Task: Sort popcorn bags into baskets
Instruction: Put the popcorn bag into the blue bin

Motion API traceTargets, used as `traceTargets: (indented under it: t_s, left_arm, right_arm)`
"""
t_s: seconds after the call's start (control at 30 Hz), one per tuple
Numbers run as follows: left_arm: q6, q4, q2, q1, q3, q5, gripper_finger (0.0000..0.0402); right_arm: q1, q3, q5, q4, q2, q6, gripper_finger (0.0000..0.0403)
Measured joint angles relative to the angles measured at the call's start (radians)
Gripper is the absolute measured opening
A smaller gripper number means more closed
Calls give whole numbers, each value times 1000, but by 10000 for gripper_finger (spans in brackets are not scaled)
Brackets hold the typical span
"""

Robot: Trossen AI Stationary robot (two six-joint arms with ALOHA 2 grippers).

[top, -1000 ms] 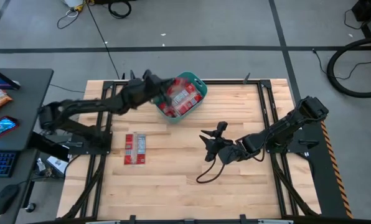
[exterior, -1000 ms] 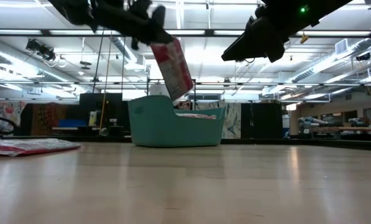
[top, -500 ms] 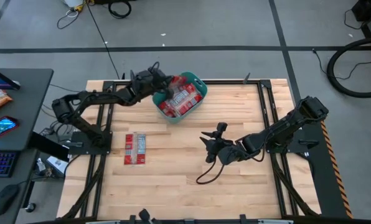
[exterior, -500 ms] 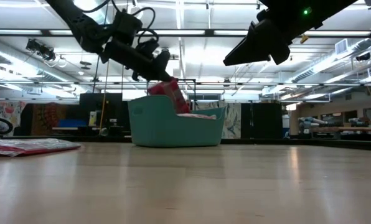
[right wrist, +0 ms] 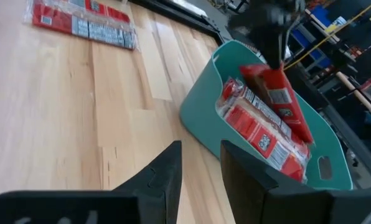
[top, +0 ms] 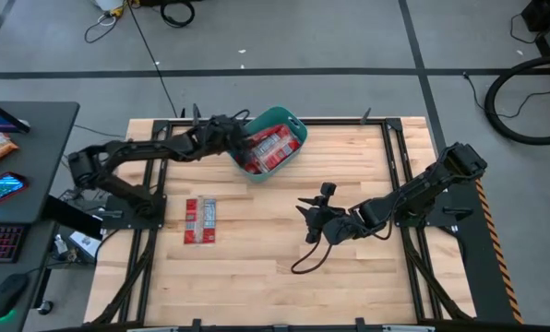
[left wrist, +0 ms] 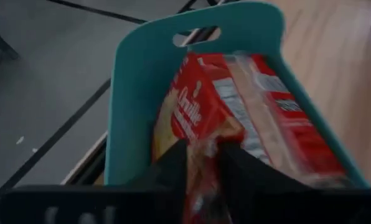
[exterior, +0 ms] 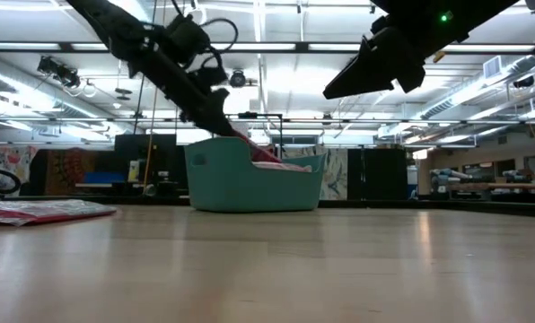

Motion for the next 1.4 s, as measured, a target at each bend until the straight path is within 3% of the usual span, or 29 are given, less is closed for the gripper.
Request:
traceTargets:
  t_s: [0.13,0.27,0.4,0.53,0.73,0.9,1.17,1.4]
  left_arm:
    - [28,-91,-106,-22,0,31,154]
    - [38,-205,-220,-65,0,168,194]
    - [17,-393,-293,-138,0,308,199]
    - [-124,-640,-312,-230,0,362,191]
    - [-340,-949,-302,-375,-1,338,188]
    - [-486,-1044,-288,-503,-1,266,188]
    - [-622,-1035,-194,-680,-33,113,187]
    - [-614,-997,-30,-717,-99,54,187]
  right_arm:
    - [0,0,1,-9,0,2,114]
    - [0,0,1,-10,0,3,115]
    - [0,0,-2,-7,0,6,115]
    - [0,0,-17,3,0,8,114]
    - [0,0,-18,6,0,0,115]
    - [0,0,-26,6,0,-4,115]
    - [0,0,-58,32,0,-11,114]
    - [-1,0,-81,46,0,-34,115]
